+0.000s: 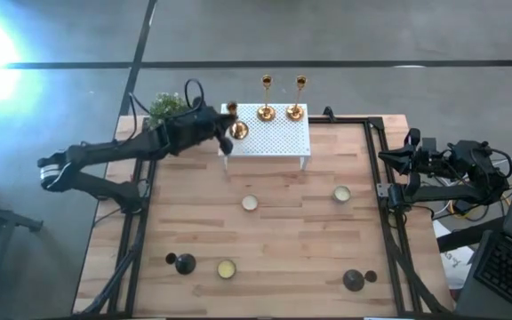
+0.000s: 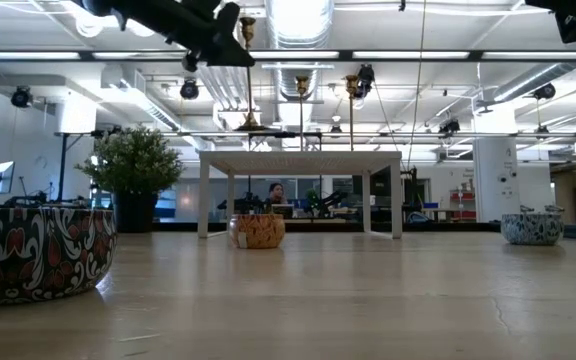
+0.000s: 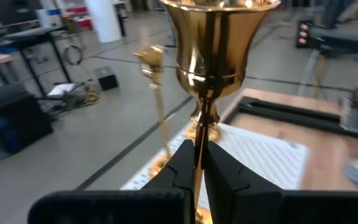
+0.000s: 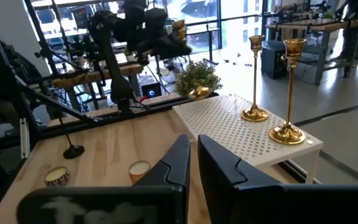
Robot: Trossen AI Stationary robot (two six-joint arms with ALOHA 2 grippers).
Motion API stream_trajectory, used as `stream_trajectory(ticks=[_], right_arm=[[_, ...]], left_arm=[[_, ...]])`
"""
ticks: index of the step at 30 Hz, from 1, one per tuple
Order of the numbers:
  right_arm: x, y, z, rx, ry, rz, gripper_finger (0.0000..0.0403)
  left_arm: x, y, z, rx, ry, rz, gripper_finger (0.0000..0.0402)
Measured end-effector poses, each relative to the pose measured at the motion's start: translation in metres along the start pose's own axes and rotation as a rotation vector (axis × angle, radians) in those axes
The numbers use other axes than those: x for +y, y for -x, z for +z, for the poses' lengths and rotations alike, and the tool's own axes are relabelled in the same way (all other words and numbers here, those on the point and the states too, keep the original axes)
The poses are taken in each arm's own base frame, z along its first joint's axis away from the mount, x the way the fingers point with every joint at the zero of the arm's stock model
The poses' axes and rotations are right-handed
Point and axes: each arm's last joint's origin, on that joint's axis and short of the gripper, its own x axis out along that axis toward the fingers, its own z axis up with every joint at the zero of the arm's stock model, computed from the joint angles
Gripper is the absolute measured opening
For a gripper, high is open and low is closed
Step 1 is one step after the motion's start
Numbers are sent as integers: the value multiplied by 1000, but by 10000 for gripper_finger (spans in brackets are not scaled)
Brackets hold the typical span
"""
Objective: Pick & Place candle stick holders
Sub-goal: Put the golden candle holder on the shelf aligned with the other golden candle holder
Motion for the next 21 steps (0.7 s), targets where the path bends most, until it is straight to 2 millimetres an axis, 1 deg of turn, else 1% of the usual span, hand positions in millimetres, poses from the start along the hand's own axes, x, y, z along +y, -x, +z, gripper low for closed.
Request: stream_trajectory(ticks=[5, 10, 15, 21], right_arm=[[0, 0, 0, 0, 7, -2, 27], [-1, 0, 0, -5, 7, -26, 27], [-1, 0, 0, -6, 7, -28, 27], [-1, 0, 0, -6, 7, -28, 27]], left_arm=[[22, -18, 1, 19, 50, 86, 18], [42, -40, -11, 68, 115, 82, 18], [55, -61, -22, 110, 136, 98, 18], [68, -80, -25, 126, 132, 132, 18]])
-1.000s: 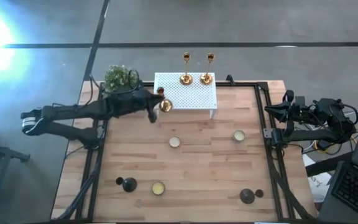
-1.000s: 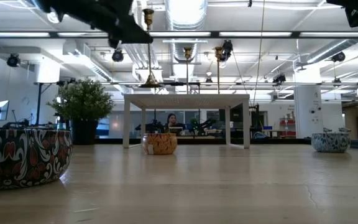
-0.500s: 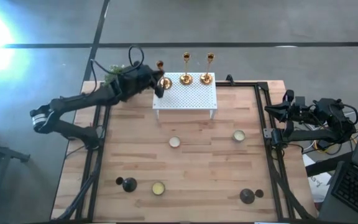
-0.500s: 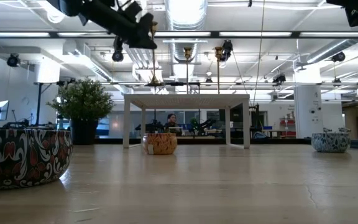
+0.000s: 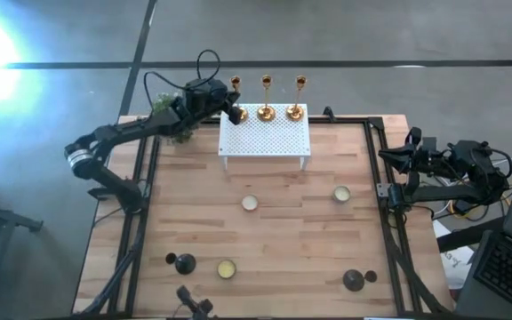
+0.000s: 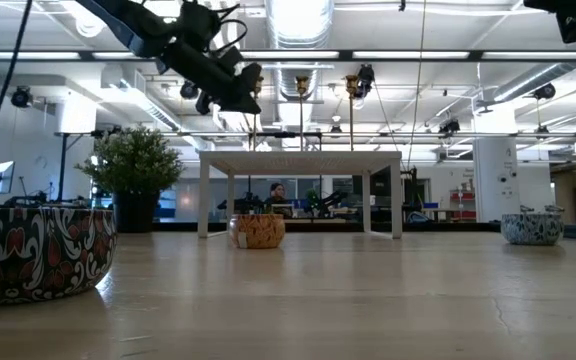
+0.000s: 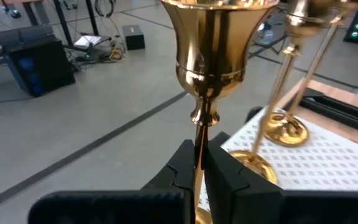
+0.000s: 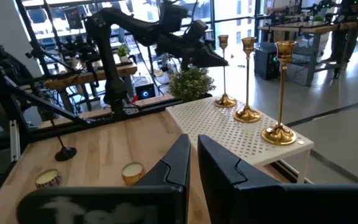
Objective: Pick & Place candle stick holders
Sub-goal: Put the golden candle holder on the shelf aligned with the other golden candle holder
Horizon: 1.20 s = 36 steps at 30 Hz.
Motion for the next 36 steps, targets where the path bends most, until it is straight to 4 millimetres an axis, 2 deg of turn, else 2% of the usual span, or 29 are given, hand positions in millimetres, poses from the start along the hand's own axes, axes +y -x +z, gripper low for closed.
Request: stream_trajectory(ticks=[7, 36], right_arm=[[0, 0, 0, 1, 1, 0, 27], [0, -2, -2, 7, 17, -1, 27]], left_arm=[[7, -7, 2, 1, 20, 22, 18], [8, 1, 0, 39, 37, -1, 18]])
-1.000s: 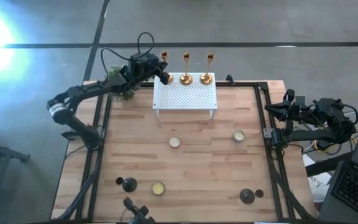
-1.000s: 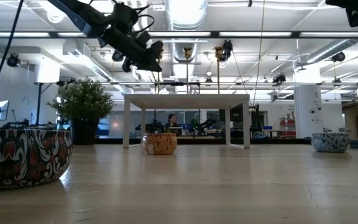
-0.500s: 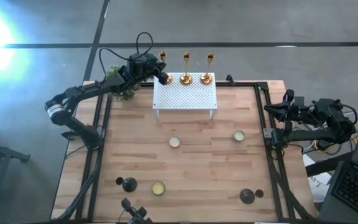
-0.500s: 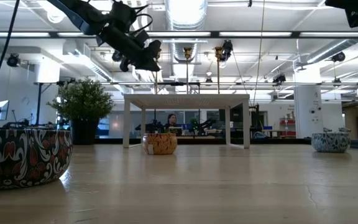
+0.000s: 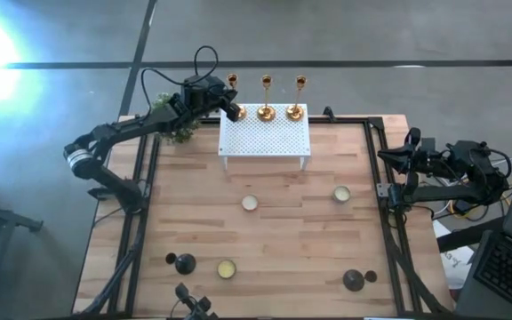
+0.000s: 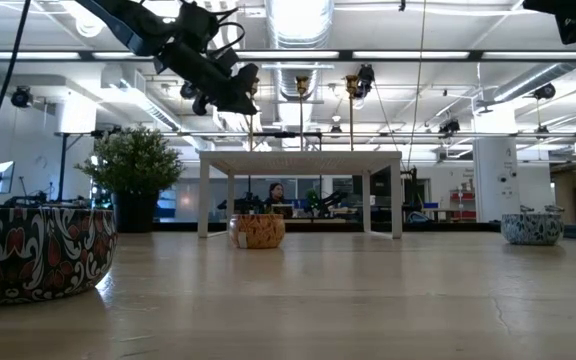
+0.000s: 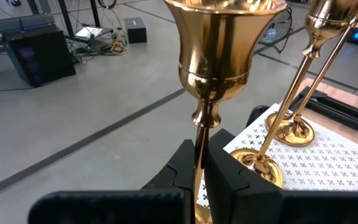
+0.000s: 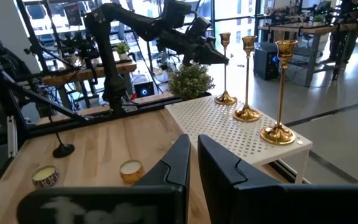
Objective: Pick & Place candle stick holders
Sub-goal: Put the golden candle holder on the shelf aligned with the other golden candle holder
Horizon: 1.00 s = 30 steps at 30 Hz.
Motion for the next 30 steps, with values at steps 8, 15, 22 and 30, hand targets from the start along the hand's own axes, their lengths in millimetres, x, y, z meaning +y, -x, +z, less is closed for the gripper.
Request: stream_trajectory(ticks=[8, 15, 22, 30], right_arm=[[0, 0, 0, 0, 0, 0, 27], [0, 0, 0, 0, 0, 0, 27], [0, 0, 0, 0, 0, 0, 27], [0, 0, 0, 0, 0, 1, 27]], left_arm=[[0, 0, 0, 2, 5, -10, 18], [1, 0, 0, 3, -4, -13, 26], [3, 0, -1, 4, -15, -7, 17], [4, -1, -1, 10, -14, -4, 17]])
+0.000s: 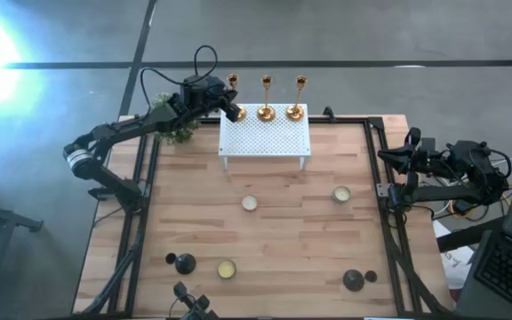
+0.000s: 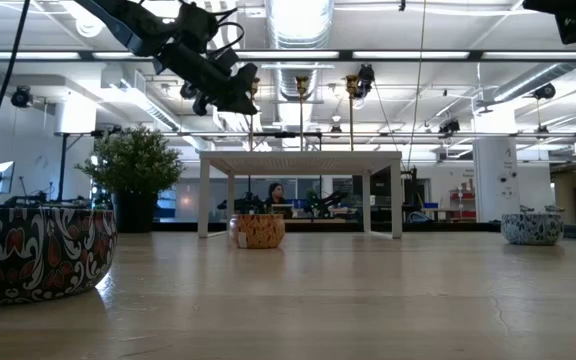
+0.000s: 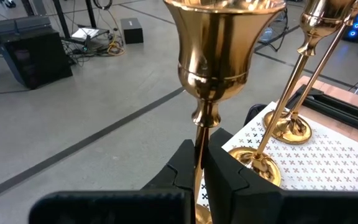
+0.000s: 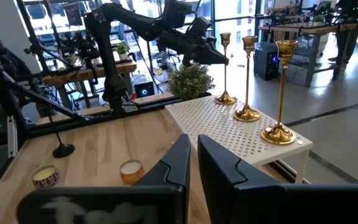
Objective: Pick & Place candle stick holders
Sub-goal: Put the golden candle holder on the shelf aligned with the other golden candle holder, then put the blue scented candle on the shelf
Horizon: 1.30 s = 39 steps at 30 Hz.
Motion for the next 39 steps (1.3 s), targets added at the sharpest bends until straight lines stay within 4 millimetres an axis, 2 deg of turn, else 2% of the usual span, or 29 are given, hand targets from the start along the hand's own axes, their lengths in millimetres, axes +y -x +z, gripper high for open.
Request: stream_trajectory(ticks=[5, 10, 17, 23, 29, 34, 39], right_arm=[[0, 0, 0, 0, 0, 0, 27], [0, 0, 0, 0, 0, 0, 27], [0, 0, 0, 0, 0, 1, 27], [0, 0, 0, 0, -4, 1, 27], [0, 0, 0, 0, -4, 1, 27], [0, 0, 0, 1, -5, 1, 27], [0, 0, 0, 1, -1, 1, 27]], left_arm=[[0, 0, 0, 0, 0, 2, 25], [1, -3, -8, 51, -4, 12, 87], [3, -1, -6, 45, -3, 39, 157], [3, 1, -6, 68, -5, 42, 203], [4, 7, -4, 80, -10, 43, 230], [5, 26, 2, 121, -15, 45, 233], [7, 60, 12, 149, -33, 38, 233]])
